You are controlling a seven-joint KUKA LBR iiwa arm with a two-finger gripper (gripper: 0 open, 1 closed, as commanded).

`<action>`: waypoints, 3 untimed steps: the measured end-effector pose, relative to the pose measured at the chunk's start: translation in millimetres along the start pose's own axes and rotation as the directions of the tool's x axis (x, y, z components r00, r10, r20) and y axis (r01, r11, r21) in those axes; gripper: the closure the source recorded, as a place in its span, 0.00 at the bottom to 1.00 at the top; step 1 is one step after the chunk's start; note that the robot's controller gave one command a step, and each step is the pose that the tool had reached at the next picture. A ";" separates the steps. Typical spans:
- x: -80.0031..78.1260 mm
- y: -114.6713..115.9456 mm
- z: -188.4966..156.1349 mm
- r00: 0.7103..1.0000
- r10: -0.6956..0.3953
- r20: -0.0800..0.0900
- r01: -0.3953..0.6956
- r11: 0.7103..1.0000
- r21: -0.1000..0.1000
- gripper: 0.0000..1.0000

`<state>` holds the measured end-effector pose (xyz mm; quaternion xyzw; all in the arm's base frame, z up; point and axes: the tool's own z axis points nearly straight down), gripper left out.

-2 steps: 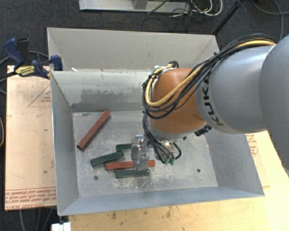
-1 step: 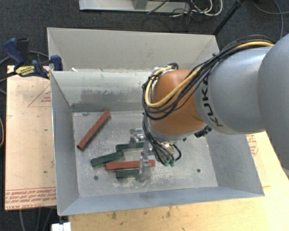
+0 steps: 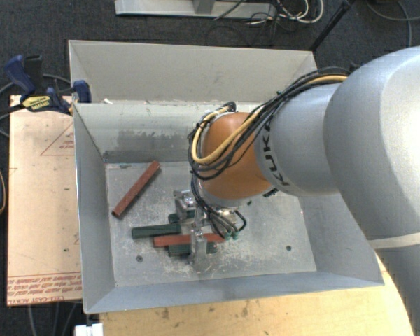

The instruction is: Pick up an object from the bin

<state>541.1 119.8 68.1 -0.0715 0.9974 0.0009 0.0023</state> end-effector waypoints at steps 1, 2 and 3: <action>-1.3 -0.1 -5.5 1.000 0.001 0.002 -0.001 1.000 0.000 1.00; 26.9 35.6 -123.1 1.000 -0.015 0.004 0.015 1.000 -0.002 1.00; 12.1 29.0 -237.9 1.000 0.011 0.007 -0.011 1.000 -0.001 1.00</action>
Offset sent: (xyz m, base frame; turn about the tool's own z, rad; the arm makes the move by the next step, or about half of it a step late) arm 0.0000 0.0000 0.0000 0.0000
